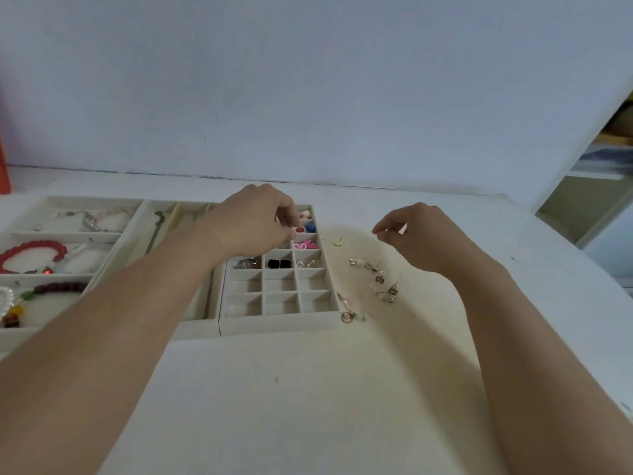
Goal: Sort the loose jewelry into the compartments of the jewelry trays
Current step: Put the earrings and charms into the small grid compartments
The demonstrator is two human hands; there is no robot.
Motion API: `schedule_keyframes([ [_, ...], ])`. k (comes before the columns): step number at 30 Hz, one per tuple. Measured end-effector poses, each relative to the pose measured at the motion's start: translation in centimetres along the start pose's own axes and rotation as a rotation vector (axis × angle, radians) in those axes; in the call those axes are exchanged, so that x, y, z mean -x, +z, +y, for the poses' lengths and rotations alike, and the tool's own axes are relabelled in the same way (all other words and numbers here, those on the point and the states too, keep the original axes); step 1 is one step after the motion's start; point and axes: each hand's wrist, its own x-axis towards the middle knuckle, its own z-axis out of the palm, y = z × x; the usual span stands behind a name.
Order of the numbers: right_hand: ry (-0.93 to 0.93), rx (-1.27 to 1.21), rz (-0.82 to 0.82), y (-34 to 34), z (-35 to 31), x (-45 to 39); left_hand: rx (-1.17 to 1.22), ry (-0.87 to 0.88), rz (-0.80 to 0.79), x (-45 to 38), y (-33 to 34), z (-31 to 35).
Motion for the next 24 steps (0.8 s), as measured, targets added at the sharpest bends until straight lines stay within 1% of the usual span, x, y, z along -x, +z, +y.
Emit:
schedule_keyframes([
  [3, 0.05, 0.065, -0.19, 0.4, 1.2, 0.2, -0.006, -0.001, -0.027, 0.1, 0.2, 0.0],
  [5, 0.054, 0.03, -0.253, 0.7, 1.3, 0.3, -0.004, -0.01, -0.027, 0.3, 0.3, -0.2],
  [14, -0.003, -0.144, -0.25, 2.1, 1.3, 0.3, -0.032, -0.013, -0.045, 0.4, 1.1, 0.3],
  [24, -0.026, -0.124, -0.188, 2.5, 0.8, 0.5, -0.023, -0.007, -0.051, 0.7, 1.2, 0.5],
])
